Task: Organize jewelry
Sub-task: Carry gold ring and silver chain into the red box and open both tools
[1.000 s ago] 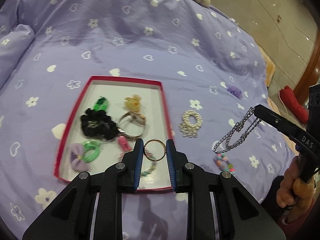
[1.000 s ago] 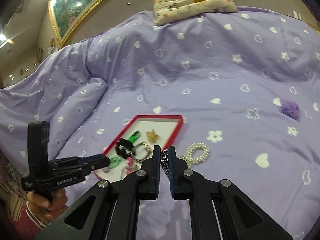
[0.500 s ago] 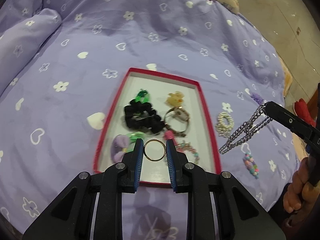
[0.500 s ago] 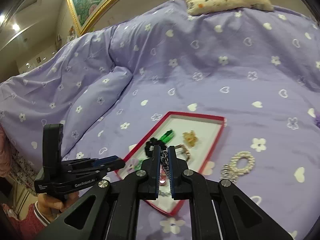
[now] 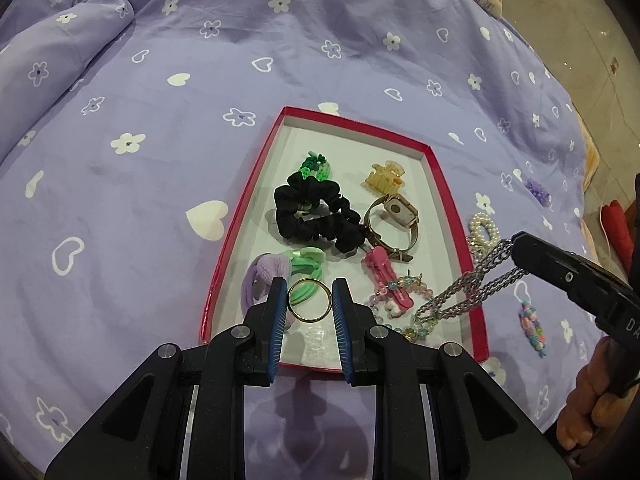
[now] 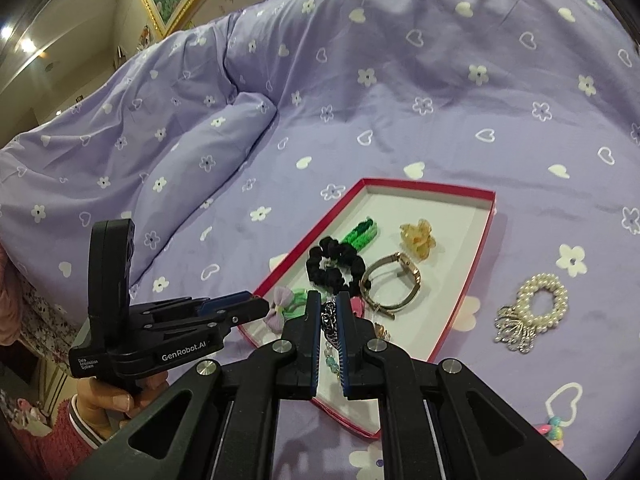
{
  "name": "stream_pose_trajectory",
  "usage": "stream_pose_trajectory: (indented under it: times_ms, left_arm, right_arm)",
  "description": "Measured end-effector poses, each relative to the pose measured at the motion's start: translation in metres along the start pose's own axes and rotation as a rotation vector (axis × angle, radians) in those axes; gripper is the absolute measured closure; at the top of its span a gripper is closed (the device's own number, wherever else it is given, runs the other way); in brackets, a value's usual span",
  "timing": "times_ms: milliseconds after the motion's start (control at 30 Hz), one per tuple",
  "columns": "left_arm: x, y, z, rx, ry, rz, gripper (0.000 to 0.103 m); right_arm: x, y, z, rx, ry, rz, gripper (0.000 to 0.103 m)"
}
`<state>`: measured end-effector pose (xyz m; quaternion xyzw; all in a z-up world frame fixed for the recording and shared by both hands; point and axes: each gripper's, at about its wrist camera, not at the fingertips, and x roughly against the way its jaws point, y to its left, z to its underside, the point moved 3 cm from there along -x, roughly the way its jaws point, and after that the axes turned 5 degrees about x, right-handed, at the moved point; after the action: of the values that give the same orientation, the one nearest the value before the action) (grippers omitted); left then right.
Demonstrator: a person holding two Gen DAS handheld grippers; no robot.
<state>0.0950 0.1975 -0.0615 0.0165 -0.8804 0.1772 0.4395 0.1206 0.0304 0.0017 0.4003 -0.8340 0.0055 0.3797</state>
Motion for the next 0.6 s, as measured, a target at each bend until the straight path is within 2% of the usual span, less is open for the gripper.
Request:
stream_pose_trajectory:
  times_ms: [600]
  left_arm:
    - [-0.037,0.005,0.006,-0.021,0.074,-0.018,0.082]
  right_arm:
    - [-0.052,-0.030,0.030,-0.086,0.150,-0.007,0.096]
